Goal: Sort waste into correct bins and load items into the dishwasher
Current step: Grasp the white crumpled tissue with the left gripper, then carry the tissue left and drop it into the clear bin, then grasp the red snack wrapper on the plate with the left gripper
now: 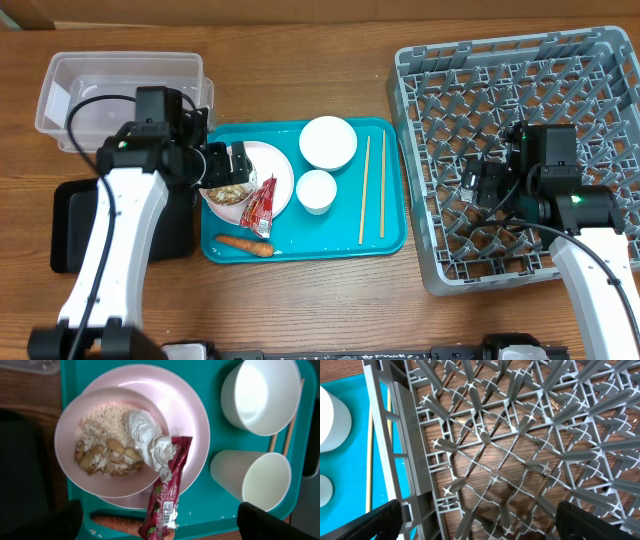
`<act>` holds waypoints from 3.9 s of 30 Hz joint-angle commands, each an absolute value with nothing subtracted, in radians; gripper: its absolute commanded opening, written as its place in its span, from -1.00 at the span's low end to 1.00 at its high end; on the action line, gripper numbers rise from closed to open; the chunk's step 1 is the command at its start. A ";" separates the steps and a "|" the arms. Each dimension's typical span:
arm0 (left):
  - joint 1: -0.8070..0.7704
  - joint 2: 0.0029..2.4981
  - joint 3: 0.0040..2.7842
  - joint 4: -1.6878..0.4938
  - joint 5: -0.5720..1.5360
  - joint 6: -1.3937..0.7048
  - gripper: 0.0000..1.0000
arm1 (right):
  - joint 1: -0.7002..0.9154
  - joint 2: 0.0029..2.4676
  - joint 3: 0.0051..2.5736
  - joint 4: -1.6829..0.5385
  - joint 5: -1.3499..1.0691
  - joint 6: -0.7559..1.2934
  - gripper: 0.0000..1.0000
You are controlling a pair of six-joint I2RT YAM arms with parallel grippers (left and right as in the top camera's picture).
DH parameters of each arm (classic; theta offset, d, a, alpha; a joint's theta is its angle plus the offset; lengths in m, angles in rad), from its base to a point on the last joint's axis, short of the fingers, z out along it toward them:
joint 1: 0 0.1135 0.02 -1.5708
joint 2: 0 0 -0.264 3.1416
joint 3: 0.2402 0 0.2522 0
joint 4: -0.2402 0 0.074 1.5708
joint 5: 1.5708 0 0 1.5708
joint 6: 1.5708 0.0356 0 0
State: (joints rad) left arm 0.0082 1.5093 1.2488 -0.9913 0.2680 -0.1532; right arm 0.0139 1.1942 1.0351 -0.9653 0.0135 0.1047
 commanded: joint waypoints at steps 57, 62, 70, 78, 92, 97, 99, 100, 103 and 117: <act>0.087 1.806 1.718 -0.887 -0.192 -0.165 -0.92 | 0.017 1.183 1.063 -0.969 0.025 0.105 1.00; 0.120 1.877 1.718 -0.866 -0.174 -0.165 -0.21 | 0.017 1.183 1.063 -0.979 0.025 0.105 1.00; 0.083 1.810 1.744 -0.972 0.086 -0.165 0.21 | 0.017 1.182 1.063 -0.986 0.025 0.105 1.00; -0.094 1.780 1.725 -1.321 0.199 -0.157 0.34 | 0.017 1.180 1.063 -1.002 0.025 0.105 1.00; -0.249 1.780 1.429 -1.426 0.066 -0.251 0.39 | 0.017 1.180 1.063 -1.079 0.025 0.105 1.00; -0.247 1.780 1.320 -1.296 0.070 -0.251 0.39 | 0.017 1.180 1.063 -1.080 0.025 0.105 1.00; -0.247 1.780 1.288 -1.251 0.071 -0.257 0.39 | 0.017 1.180 1.063 -1.080 0.025 0.105 1.00; -0.248 1.780 1.274 -1.233 0.072 -0.259 0.37 | 0.017 1.180 1.063 -1.081 0.025 0.105 1.00; -0.248 1.780 1.242 -1.191 0.081 -0.260 0.04 | 0.017 1.180 1.063 -1.081 0.025 0.105 1.00; -0.235 1.741 1.523 -1.287 0.093 -0.233 -0.92 | 0.017 1.180 1.063 -1.079 0.025 0.105 1.00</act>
State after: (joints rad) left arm -0.2481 1.7992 1.3857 -1.2755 0.0902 -0.2546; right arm 0.0139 1.1942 1.0351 -1.0851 0.0158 0.1043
